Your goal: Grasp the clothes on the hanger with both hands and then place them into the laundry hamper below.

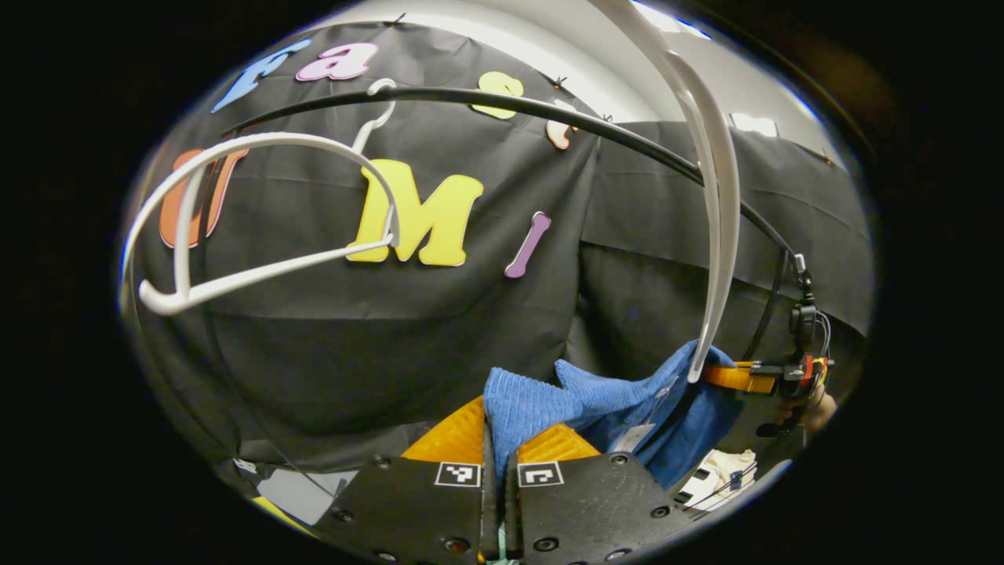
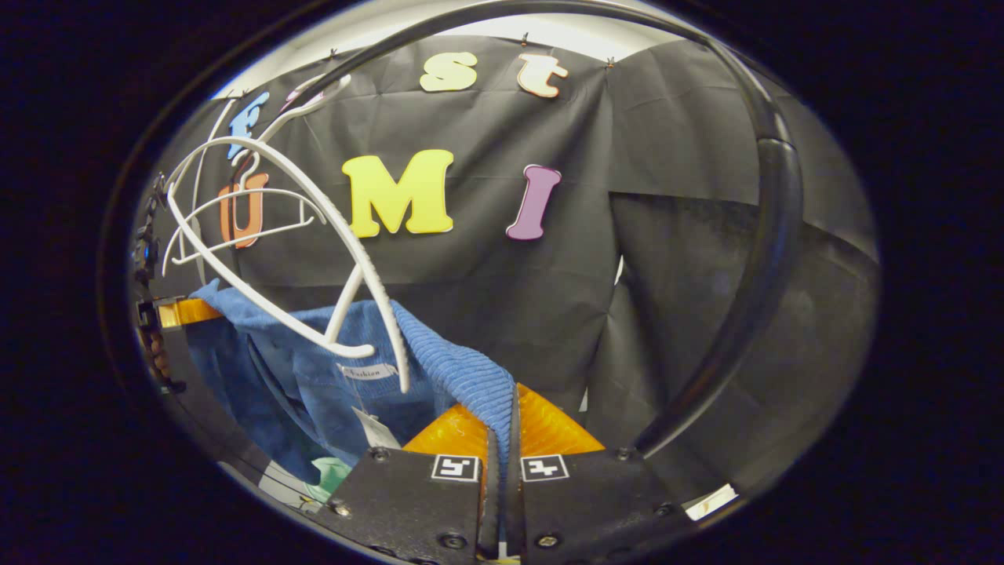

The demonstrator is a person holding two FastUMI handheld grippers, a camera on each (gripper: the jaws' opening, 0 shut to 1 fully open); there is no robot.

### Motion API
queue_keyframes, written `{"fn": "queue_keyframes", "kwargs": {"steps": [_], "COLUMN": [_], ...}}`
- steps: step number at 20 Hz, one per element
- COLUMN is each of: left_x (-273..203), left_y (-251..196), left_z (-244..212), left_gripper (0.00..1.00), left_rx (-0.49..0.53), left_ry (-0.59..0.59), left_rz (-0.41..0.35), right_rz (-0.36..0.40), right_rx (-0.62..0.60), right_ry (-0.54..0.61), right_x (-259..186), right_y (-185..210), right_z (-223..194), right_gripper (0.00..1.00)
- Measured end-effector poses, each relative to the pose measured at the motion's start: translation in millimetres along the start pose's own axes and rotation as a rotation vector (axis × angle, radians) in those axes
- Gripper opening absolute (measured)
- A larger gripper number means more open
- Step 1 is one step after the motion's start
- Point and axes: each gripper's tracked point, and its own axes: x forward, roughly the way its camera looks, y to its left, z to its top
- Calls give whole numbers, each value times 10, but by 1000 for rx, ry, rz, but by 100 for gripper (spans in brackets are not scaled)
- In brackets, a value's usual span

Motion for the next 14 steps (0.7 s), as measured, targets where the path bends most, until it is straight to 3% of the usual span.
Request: {"fn": "queue_keyframes", "kwargs": {"steps": [2, 3, 4, 14], "left_x": [-47, -61, -71, -354], "left_y": [-18, -19, -16, -44], "left_z": [-168, -255, -339, -1078], "left_gripper": [7, 3, 7, 4], "left_rx": [-22, -28, -32, -97], "left_ry": [22, 38, 52, 209], "left_rz": [19, 27, 40, 124], "right_rz": [6, 10, 12, 87], "right_rx": [9, 8, 8, 78], "right_ry": [28, 39, 49, 187], "right_x": [-107, -127, -122, -31], "right_y": [25, 42, 65, 449], "right_z": [-188, -262, -322, -953], "right_gripper": [7, 6, 7, 6]}}
